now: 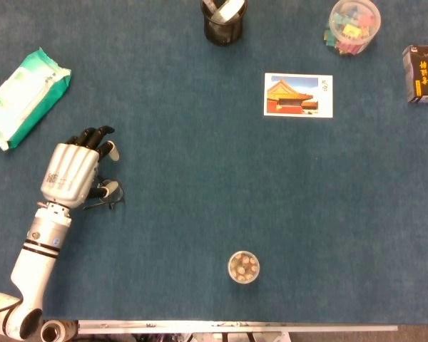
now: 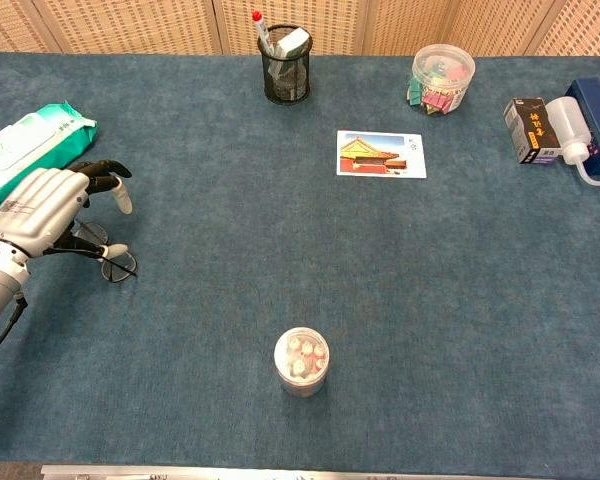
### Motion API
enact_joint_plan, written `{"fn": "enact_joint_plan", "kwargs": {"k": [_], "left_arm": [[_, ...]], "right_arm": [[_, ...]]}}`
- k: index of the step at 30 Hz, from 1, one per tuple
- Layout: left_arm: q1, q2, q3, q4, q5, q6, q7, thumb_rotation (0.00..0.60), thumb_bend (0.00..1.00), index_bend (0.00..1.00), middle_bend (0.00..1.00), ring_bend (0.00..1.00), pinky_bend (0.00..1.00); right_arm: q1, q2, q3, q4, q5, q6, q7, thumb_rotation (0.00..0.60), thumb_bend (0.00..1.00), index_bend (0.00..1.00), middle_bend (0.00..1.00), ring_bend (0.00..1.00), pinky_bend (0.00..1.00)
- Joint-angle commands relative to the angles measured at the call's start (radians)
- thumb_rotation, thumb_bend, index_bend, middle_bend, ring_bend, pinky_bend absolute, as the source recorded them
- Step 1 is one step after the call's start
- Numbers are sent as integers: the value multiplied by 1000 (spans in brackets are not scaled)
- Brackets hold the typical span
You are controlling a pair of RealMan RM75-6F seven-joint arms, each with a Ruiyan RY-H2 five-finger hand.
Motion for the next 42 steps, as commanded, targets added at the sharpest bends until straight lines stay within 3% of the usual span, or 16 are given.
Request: {"fn": "enact_joint_plan", "kwargs": {"k": [1, 13, 29, 37, 42], "left_arm": [[-1, -4, 2, 5, 2, -2, 1, 600, 0, 466, 242, 249, 445], [15, 34, -2, -56, 25, 61, -9, 600, 0, 467, 242, 249, 445], [94, 206, -3, -223, 102, 265, 29, 600, 0, 459, 237, 249, 445], [144, 267, 38, -277, 191, 375, -46, 600, 0, 368, 201, 236, 444], [157, 262, 57, -243, 263, 439, -120, 600, 0, 291, 169, 225, 442]], "right_arm": [[0, 0, 0, 0, 0, 1, 1, 600, 0, 658, 483, 396, 694], [-2, 3, 0, 0, -2, 4, 8, 600, 0, 658, 483, 396, 694], [-2, 0, -2, -2, -9, 4, 2, 600, 0, 658, 483, 396, 694], [-1, -1, -4, -2, -12, 4, -1, 600, 0, 658, 483, 396, 694], [-1, -1, -4, -2, -13, 4, -2, 600, 0, 658, 483, 397, 694]]}}
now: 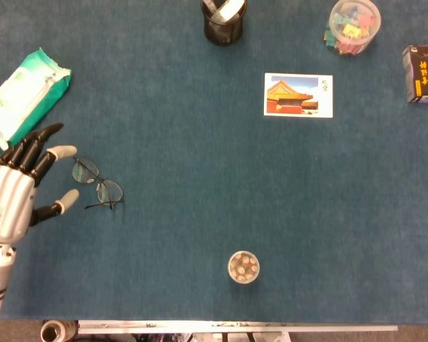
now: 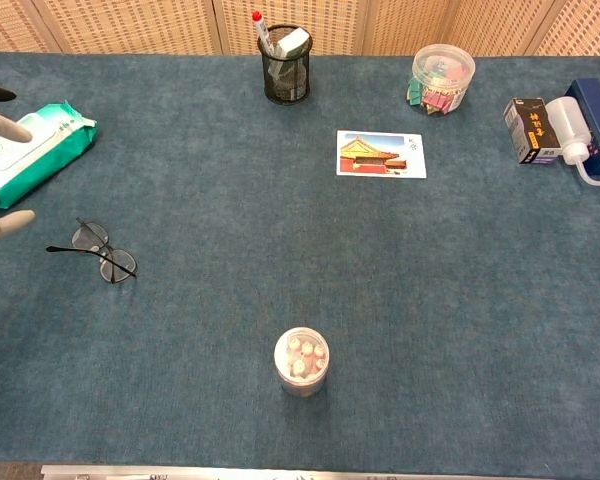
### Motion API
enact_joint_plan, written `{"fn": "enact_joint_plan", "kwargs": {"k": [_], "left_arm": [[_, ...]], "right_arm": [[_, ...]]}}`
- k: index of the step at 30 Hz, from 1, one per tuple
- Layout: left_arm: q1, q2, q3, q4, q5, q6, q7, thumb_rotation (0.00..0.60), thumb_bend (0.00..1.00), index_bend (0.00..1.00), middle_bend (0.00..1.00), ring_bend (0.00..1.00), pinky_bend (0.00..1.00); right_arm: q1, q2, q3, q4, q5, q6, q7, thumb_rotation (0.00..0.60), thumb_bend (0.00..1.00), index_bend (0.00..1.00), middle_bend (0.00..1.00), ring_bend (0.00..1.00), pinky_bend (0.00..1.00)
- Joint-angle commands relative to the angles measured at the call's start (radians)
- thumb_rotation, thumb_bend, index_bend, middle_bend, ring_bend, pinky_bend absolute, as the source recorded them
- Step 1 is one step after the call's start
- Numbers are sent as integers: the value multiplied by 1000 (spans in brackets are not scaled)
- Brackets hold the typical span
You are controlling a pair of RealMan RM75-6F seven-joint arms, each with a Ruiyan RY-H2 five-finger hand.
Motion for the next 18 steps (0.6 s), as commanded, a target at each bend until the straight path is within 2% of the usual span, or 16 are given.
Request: {"fn": "enact_joint_plan", "kwargs": {"k": [1, 6, 18], "left_arm": [[10, -10, 15, 42, 52, 46, -50, 600, 0, 277, 163, 222, 438], [10, -47, 23, 106, 89, 72, -101, 600, 0, 243, 141, 207, 399], [-1, -152, 29, 236, 89, 21, -70, 600, 0, 220, 105, 197, 371]], "right_arm": [[0, 0, 1, 0, 2, 0, 0, 600, 0, 658, 483, 396, 694], [1, -1, 0, 1, 2, -2, -2, 600, 0, 658, 483, 396, 694], [0, 1, 2, 2, 5, -1, 4, 600, 0, 658, 483, 396, 694]]}}
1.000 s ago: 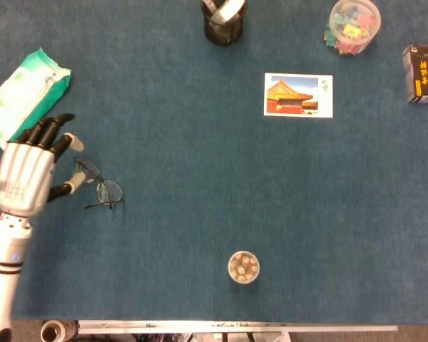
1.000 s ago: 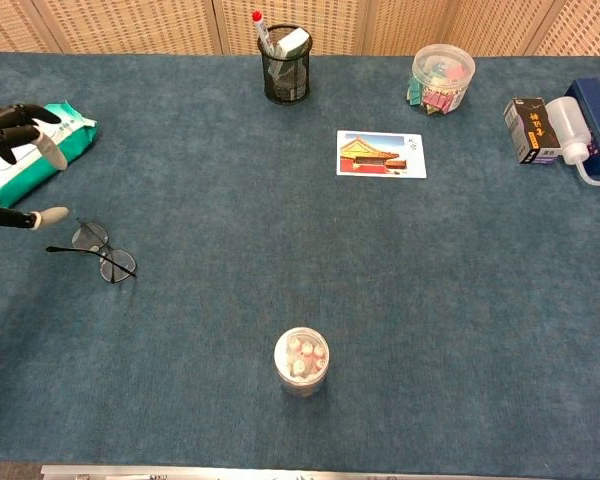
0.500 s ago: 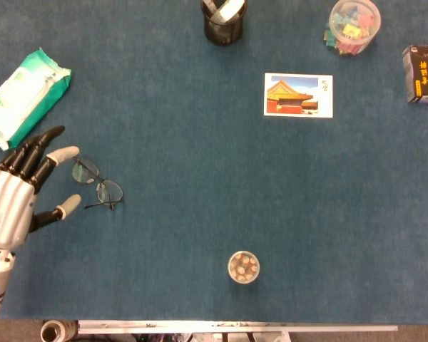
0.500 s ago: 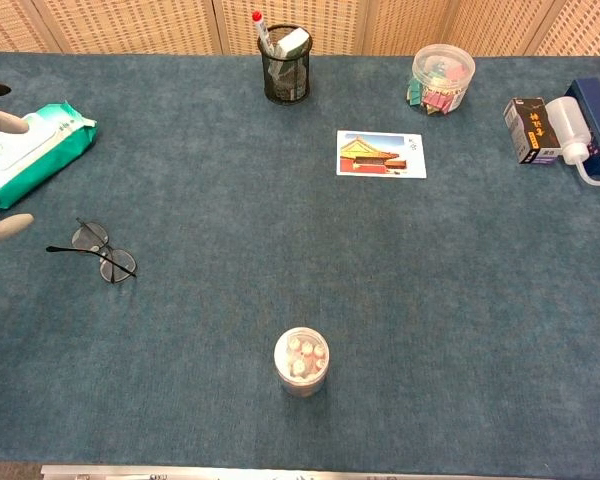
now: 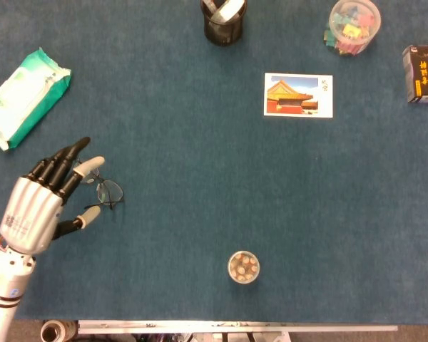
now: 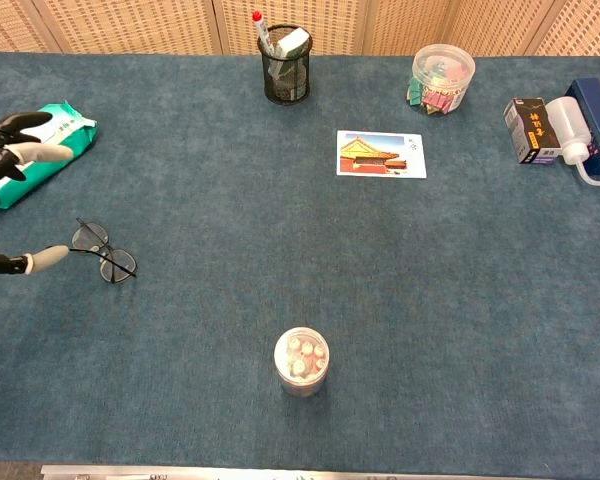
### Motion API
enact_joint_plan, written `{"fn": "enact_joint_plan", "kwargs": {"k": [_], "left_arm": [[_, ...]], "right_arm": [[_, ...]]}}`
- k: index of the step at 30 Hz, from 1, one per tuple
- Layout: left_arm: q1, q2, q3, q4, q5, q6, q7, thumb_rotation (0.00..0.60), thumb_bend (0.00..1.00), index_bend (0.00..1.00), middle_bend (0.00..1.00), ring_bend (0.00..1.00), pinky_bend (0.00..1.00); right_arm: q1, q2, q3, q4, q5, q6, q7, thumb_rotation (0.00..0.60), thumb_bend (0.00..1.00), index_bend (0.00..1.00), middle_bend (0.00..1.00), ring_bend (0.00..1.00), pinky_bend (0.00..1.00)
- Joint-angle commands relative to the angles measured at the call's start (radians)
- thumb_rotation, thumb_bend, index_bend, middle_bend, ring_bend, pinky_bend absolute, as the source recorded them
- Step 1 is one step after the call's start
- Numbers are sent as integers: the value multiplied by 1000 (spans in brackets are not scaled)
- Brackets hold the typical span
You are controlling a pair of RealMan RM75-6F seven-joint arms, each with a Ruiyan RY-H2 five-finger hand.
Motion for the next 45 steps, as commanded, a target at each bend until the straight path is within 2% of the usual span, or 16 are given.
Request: {"fn": "enact_joint_plan", "kwargs": {"k": [1, 13, 28, 37, 45], "left_arm": [[-6, -14, -2, 13, -2, -9, -1, 600, 0, 220, 105, 197, 371], [-28, -38, -31, 38, -44, -43, -11, 600, 0, 220, 104, 197, 372], [-58, -82, -70, 135, -127, -118, -33, 600, 0, 220, 101, 197, 371], [-65, -97, -74, 175, -175, -181, -9, 600, 0, 220, 92, 197, 367], [-68, -105, -76, 195, -192, -193, -15, 600, 0, 220, 93, 197, 362]], "right_arm": [[0, 0, 0, 0, -1, 1, 1, 600, 0, 658, 483, 396, 694], [-1, 0, 0, 0, 0, 1, 1, 600, 0, 659, 483, 396, 694], [-1, -1, 0, -1, 0, 2, -2, 600, 0, 658, 483, 396, 694], [-3, 1, 2, 0, 1, 5, 3, 600, 0, 659, 483, 396, 694], [-1, -1, 0, -1, -1, 2, -2, 600, 0, 658, 483, 396, 694]]}}
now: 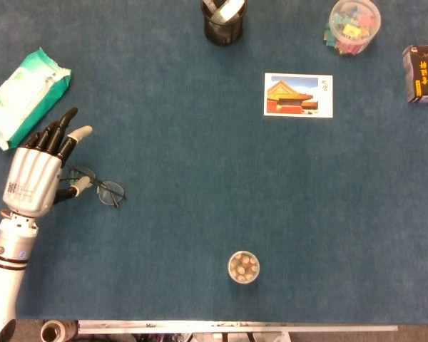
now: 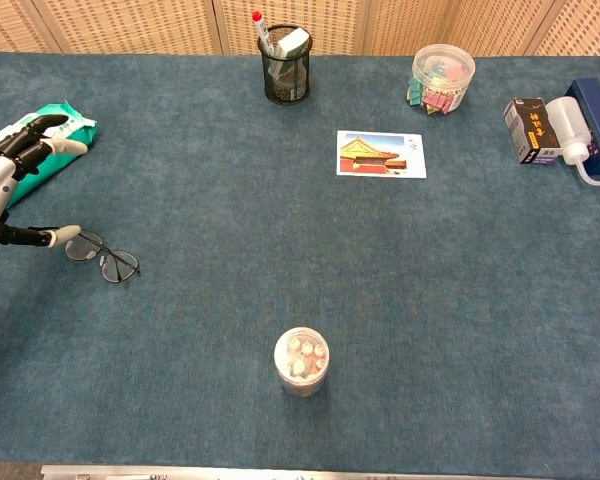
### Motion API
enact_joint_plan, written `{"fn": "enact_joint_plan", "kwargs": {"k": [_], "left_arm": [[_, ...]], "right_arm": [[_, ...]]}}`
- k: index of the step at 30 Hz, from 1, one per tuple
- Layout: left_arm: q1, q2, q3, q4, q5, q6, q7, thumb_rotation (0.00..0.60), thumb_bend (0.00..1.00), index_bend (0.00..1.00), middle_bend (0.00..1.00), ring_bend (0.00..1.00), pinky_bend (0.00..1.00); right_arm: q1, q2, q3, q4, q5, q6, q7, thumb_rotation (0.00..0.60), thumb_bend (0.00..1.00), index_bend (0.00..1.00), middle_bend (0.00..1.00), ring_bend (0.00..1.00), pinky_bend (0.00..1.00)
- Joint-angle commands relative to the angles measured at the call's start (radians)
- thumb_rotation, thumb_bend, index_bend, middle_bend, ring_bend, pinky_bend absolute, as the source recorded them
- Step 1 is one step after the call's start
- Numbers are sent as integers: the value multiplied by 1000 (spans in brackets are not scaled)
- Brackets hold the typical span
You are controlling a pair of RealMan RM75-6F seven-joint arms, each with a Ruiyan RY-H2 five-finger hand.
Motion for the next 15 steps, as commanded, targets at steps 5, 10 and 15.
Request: {"fn": "enact_joint_plan", "kwargs": {"k": [5, 10, 15], "left_arm": [[-4, -8, -1, 21, -16, -21, 2, 600, 0, 220, 92, 197, 360], [-9, -19, 1, 44, -30, -47, 4, 600, 0, 220, 83, 189, 350], [-13, -30, 7, 63, -35, -64, 9, 600, 0, 220, 76, 176, 343]], "right_arm": [[0, 0, 0, 0, 0, 1, -1, 600, 0, 659, 483, 396, 694], [-1, 1, 0, 0, 0, 1, 1, 600, 0, 658, 483, 396, 694], [-1, 1, 0, 0, 0, 2, 2, 600, 0, 658, 483, 396, 694]]}}
